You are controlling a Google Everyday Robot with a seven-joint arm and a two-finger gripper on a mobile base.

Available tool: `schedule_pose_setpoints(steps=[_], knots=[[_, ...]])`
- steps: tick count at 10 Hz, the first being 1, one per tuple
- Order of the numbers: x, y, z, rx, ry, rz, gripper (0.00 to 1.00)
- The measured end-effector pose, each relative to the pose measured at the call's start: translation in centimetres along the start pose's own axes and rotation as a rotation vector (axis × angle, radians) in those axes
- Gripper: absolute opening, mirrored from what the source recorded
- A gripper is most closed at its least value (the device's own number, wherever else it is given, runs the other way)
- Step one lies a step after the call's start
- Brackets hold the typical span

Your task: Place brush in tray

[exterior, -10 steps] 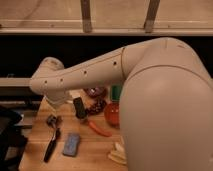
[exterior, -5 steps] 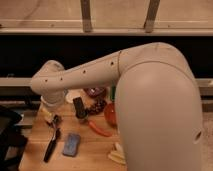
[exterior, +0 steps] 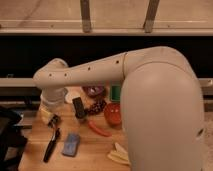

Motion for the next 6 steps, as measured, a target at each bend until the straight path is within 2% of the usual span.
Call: schedule_pose_setpoints(steps=[3,6], knots=[[-1.2,1.4,4.5,0.016,0.121,-0.018,0.68],[-1.4,2.0,7.5,0.001,0.180,-0.013,0.68]])
